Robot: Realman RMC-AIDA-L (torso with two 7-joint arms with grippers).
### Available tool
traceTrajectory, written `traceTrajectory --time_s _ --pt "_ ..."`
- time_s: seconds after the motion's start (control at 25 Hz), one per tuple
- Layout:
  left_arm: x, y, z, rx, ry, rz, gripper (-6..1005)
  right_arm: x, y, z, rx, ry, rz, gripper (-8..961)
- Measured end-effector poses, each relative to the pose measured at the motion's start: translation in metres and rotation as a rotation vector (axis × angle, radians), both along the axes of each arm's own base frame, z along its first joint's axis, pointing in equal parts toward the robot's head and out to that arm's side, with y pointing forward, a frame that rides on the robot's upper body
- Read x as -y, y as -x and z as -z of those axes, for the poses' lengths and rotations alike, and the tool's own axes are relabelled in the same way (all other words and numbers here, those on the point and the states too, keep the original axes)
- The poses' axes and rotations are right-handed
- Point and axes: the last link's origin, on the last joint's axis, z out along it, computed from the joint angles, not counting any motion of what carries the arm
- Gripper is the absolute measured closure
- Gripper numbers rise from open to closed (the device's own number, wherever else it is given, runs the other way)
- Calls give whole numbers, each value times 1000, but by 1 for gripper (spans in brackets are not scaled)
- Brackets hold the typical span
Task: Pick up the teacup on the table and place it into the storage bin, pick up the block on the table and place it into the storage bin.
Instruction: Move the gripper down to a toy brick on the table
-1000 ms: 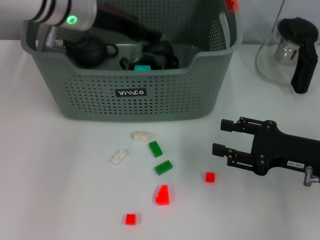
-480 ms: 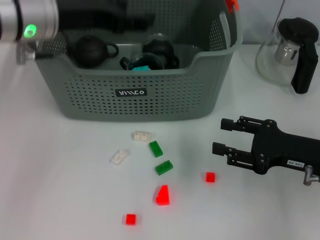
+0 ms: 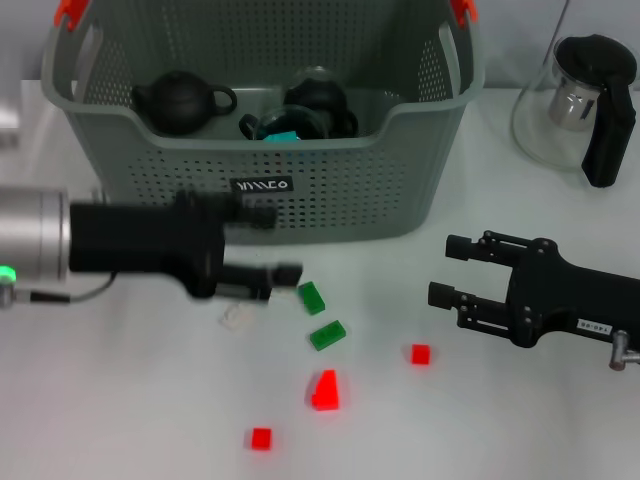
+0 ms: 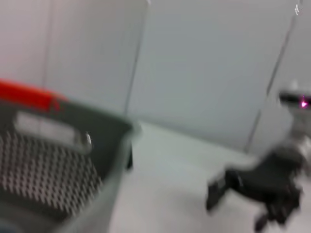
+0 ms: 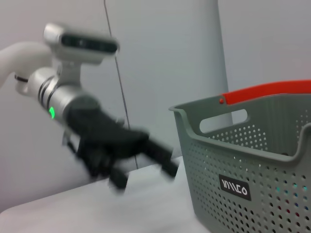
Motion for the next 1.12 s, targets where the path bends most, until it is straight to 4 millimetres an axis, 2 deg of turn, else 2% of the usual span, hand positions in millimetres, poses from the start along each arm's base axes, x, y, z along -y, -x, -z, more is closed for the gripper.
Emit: traceTrajectory --time_s 0.08,0.32,0.52,0.96,1.12 --pt "5 10 8 -38 25 -9 176 0 -1 0 0 -1 3 270" --pt "7 30 16 -86 -4 -17 181 1 -1 1 1 3 5 270" --pt "10 48 33 -186 -4 32 184 2 -1 2 1 6 8 270" --pt "-1 55 38 -243 -63 30 185 3 -1 4 3 7 7 269" --pt "-6 58 46 -298 -82 50 186 3 -1 5 3 8 6 269"
